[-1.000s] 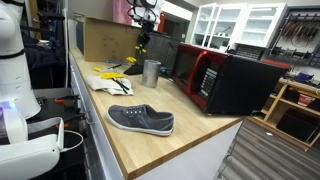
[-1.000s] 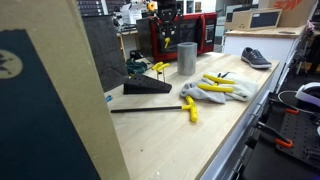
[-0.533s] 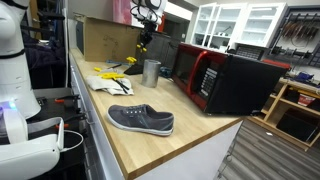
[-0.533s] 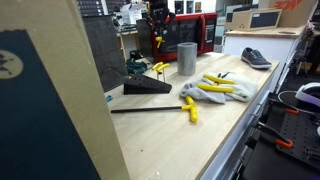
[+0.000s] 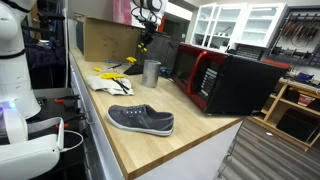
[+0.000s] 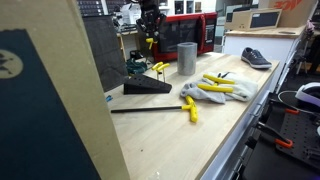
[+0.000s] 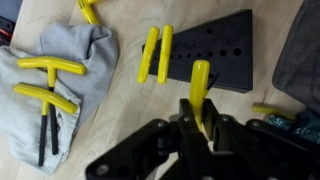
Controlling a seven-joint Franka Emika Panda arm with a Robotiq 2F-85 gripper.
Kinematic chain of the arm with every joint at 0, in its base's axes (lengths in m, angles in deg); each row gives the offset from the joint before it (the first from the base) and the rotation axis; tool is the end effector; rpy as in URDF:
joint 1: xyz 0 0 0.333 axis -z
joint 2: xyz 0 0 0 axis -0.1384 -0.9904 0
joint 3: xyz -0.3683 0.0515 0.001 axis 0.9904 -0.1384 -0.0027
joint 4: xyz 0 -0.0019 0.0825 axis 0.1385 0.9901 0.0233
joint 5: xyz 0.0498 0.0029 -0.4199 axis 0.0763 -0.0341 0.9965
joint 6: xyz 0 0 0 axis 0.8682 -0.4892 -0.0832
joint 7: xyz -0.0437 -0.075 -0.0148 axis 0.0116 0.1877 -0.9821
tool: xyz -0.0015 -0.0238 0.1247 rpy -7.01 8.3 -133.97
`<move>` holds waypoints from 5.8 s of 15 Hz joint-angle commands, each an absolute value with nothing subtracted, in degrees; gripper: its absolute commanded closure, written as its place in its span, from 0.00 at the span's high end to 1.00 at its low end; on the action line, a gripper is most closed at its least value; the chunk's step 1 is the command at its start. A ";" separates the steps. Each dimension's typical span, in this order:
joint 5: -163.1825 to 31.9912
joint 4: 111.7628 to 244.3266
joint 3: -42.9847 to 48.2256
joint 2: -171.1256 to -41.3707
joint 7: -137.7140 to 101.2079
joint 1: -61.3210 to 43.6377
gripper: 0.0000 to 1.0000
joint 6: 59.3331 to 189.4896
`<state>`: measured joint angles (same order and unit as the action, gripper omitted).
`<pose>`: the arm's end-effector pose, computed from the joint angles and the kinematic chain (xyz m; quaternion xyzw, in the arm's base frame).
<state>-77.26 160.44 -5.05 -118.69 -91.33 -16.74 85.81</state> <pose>0.7253 0.1687 0.4653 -0.8285 0.5485 0.1113 0.0168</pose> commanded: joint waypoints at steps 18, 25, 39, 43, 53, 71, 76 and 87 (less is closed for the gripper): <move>-75.69 149.76 -4.00 -127.54 -95.06 -21.05 0.04 81.69; -74.04 149.43 -4.05 -129.37 -94.86 -22.31 0.04 80.38; -73.03 148.33 -3.21 -128.88 -94.42 -22.10 0.04 69.06; -72.22 148.33 -2.82 -129.30 -94.33 -22.11 0.04 67.88; -72.18 148.28 -2.79 -130.39 -94.39 -22.32 0.04 67.73; -69.91 148.36 -2.67 -130.26 -94.28 -23.65 0.04 72.39; -70.11 148.65 -2.97 -130.07 -94.21 -23.90 0.04 73.75; -71.42 148.57 -3.35 -130.61 -93.85 -23.31 0.04 73.19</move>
